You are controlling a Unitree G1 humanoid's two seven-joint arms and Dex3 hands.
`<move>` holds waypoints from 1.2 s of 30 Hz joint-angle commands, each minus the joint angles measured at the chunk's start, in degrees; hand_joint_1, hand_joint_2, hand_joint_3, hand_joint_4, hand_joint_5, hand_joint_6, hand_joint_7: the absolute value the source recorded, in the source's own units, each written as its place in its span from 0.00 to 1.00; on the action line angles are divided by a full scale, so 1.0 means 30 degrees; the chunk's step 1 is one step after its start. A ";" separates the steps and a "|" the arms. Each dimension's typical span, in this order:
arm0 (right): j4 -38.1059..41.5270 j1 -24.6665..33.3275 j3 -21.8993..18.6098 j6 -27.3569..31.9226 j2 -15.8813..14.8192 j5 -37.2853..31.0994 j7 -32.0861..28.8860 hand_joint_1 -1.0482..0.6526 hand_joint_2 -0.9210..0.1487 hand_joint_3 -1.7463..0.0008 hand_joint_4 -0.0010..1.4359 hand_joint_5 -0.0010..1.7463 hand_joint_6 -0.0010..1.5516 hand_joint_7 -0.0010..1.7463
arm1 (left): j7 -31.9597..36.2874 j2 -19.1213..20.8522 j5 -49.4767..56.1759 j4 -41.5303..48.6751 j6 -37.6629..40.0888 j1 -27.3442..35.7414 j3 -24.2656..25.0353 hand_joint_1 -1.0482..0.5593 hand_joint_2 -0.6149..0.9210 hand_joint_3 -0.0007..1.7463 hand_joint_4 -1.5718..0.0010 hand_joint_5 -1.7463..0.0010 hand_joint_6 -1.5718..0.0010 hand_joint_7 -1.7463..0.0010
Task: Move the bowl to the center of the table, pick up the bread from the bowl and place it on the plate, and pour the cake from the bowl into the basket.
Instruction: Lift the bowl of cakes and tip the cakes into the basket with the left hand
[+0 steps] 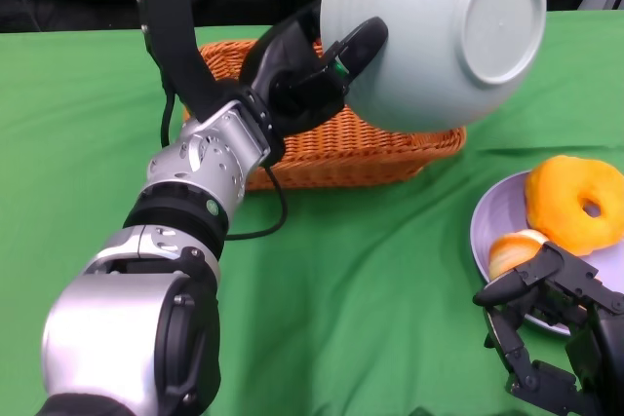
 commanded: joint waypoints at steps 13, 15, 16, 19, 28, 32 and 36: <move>0.0108 0.0025 -0.0045 -0.0380 -0.0098 0.0341 0.0128 0.52 0.30 0.48 0.49 0.92 0.43 0.78 | 0.1342 -0.0166 0.0495 0.0598 -0.0378 -0.1077 0.0929 0.56 0.81 0.70 0.45 0.00 0.54 0.05; 0.0185 -0.0022 -0.0056 -0.0461 -0.0109 0.0365 0.0161 0.52 0.30 0.48 0.49 0.92 0.42 0.78 | 0.1520 -0.0150 0.0618 0.0692 -0.0536 -0.1149 0.1021 0.56 0.81 0.70 0.45 0.00 0.54 0.04; 0.0208 -0.0039 -0.0059 -0.0490 -0.0114 0.0365 0.0170 0.52 0.30 0.48 0.49 0.93 0.42 0.79 | 0.1624 -0.0153 0.0685 0.0725 -0.0620 -0.1177 0.1054 0.56 0.81 0.70 0.45 0.00 0.54 0.04; 0.0218 -0.0047 -0.0062 -0.0495 -0.0125 0.0432 0.0215 0.51 0.31 0.48 0.49 0.93 0.43 0.79 | 0.1875 -0.0102 0.0902 0.0847 -0.0823 -0.1295 0.1080 0.56 0.80 0.70 0.44 0.00 0.53 0.03; 0.0293 0.0028 -0.0054 -0.0543 -0.0148 0.0545 0.0259 0.51 0.30 0.49 0.49 0.93 0.43 0.79 | 0.2510 0.0057 0.0521 0.1156 -0.0418 -0.1515 0.2166 0.57 0.78 0.72 0.44 0.00 0.55 0.03; 0.0447 0.0058 -0.0096 -0.0783 -0.0167 0.0698 0.0401 0.52 0.29 0.50 0.49 0.93 0.43 0.79 | 0.2813 0.0134 0.0328 0.1192 -0.0352 -0.1554 0.2656 0.57 0.77 0.74 0.46 0.00 0.58 0.01; 0.0546 0.0051 -0.0155 -0.0919 -0.0214 0.0695 0.0513 0.51 0.29 0.50 0.48 0.93 0.42 0.79 | 0.3055 0.0262 -0.0140 0.1264 0.0265 -0.1706 0.3392 0.56 0.75 0.75 0.47 0.00 0.61 0.00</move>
